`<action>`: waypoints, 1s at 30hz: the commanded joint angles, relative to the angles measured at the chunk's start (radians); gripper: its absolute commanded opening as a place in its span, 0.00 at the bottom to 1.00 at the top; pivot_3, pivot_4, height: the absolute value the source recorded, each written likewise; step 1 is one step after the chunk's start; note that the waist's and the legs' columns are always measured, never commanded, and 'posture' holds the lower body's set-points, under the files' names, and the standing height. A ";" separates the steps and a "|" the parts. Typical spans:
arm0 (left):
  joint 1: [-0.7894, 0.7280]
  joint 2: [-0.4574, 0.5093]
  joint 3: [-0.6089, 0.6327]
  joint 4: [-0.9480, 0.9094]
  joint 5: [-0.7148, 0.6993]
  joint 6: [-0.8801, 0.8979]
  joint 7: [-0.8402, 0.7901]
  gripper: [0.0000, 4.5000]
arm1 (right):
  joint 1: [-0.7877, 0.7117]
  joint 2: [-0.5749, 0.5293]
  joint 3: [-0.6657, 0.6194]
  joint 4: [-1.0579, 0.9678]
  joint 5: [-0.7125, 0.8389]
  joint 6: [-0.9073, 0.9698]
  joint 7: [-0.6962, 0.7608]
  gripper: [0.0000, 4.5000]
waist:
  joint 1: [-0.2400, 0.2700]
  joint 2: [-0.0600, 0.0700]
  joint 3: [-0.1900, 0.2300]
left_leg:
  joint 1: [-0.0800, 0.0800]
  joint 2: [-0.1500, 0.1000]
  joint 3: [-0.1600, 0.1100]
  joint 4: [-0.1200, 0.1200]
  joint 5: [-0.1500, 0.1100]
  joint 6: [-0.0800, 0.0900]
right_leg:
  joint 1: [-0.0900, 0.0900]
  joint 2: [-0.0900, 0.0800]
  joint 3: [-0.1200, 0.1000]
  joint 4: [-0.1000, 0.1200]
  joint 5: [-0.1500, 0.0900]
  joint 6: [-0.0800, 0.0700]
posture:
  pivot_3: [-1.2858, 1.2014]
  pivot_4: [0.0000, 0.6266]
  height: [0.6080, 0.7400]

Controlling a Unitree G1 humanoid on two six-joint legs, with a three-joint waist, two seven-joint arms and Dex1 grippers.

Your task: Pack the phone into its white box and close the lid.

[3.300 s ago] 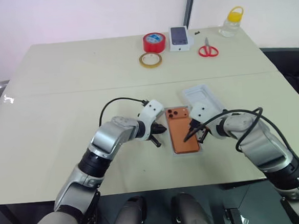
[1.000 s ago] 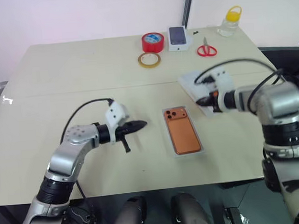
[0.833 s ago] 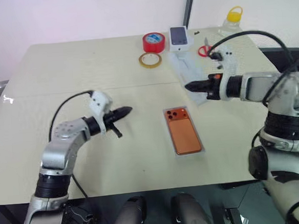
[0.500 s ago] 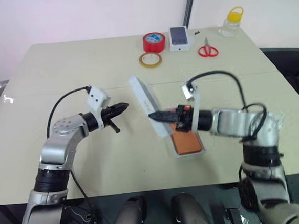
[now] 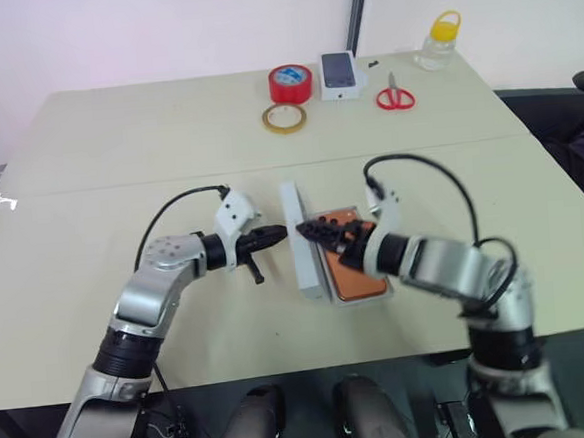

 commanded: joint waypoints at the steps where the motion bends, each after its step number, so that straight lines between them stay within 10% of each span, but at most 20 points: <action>1: -0.040 -0.025 -0.032 -0.012 0.008 -0.006 -0.012 0.00 | -0.112 -0.181 0.006 0.042 0.023 0.086 0.137 0.89 | 0.003 0.000 0.000 | 0.000 0.000 0.000 0.000 0.000 0.001 | 0.000 0.000 0.000 -0.001 0.000 0.000 | 0.52 0.24 1.00; 8: -0.082 -0.085 -0.092 0.004 0.025 0.020 -0.012 0.00 | -0.186 -0.415 0.113 0.046 -0.452 0.161 0.530 0.89 | 0.000 0.000 0.000 | 0.000 0.001 0.002 0.001 -0.003 0.005 | 0.002 0.000 0.000 -0.002 0.000 0.000 | 0.52 0.24 1.00; 17: -0.088 -0.129 -0.043 -0.007 0.009 0.040 0.038 0.00 | -0.145 -0.591 0.347 -0.078 -1.106 -0.073 0.981 0.03 | 0.005 -0.001 0.000 | 0.000 0.001 0.002 0.001 -0.003 0.005 | 0.001 0.000 0.000 -0.002 0.000 0.000 | 0.52 0.24 1.00; 30: -0.130 0.036 -0.051 0.123 0.166 -0.009 0.055 0.00 | -0.050 -0.543 0.449 -0.172 -1.519 -0.196 1.199 0.03 | 0.020 -0.001 0.000 | 0.000 0.001 0.001 0.001 0.001 -0.002 | 0.000 0.000 0.000 -0.002 0.000 0.000 | 0.52 0.24 1.00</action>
